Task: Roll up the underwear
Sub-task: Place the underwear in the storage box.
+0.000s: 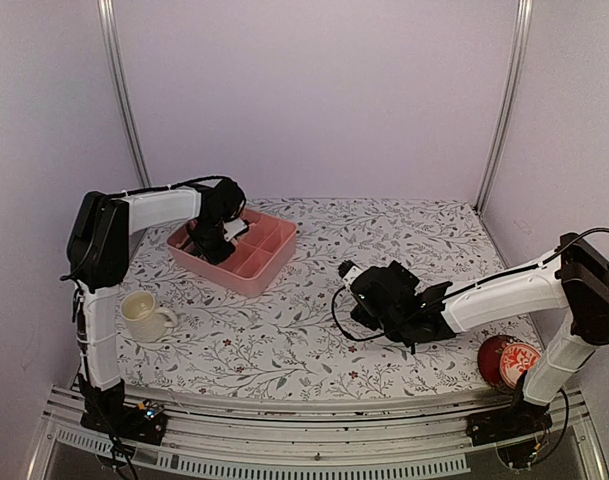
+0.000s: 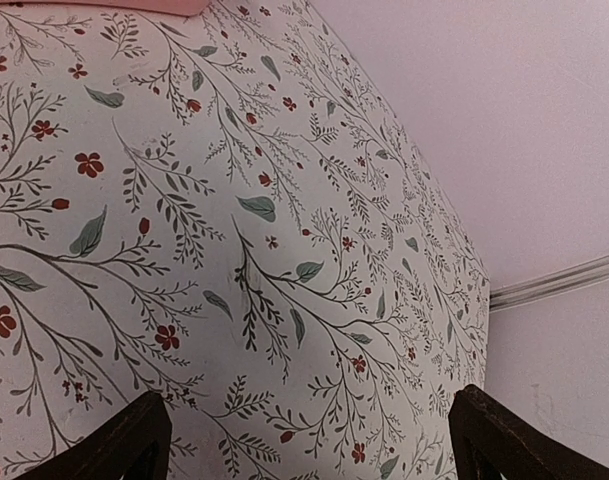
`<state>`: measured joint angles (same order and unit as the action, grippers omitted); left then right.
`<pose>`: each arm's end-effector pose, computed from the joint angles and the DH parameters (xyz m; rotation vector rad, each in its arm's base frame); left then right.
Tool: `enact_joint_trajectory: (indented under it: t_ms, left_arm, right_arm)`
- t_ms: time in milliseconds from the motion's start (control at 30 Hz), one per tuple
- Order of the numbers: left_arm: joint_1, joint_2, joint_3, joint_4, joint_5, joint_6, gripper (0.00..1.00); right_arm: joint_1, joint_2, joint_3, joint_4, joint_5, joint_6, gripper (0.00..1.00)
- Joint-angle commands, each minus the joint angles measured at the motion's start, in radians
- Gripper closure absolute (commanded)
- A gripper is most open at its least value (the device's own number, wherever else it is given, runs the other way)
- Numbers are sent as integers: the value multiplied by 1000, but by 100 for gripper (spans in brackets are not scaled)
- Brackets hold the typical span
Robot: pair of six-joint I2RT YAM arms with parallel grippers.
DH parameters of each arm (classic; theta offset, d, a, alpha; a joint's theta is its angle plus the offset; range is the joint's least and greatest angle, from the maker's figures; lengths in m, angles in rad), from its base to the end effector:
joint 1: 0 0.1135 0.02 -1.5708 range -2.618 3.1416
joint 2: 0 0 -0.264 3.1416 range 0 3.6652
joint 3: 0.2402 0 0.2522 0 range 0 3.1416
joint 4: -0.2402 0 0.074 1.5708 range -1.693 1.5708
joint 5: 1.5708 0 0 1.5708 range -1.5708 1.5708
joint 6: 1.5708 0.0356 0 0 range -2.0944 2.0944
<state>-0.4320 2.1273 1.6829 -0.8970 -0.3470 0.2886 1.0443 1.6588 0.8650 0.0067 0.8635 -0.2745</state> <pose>0.3963 -0.1694 0.1819 0.9515 2.6888 0.4749 0.1874 0.2685 0.1751 -0.9521 1.8684 -0.5601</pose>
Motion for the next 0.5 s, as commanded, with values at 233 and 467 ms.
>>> enact_joint_trajectory:
  t_ms: [233, 467]
  left_arm:
    - [-24, 0, -1, -157, 90, 49, 54]
    - [-22, -21, 49, -174, 124, 62, 42]
  right_arm:
    - [8, -13, 24, -10, 23, 4, 1]
    - [8, -5, 26, -8, 23, 1, 1]
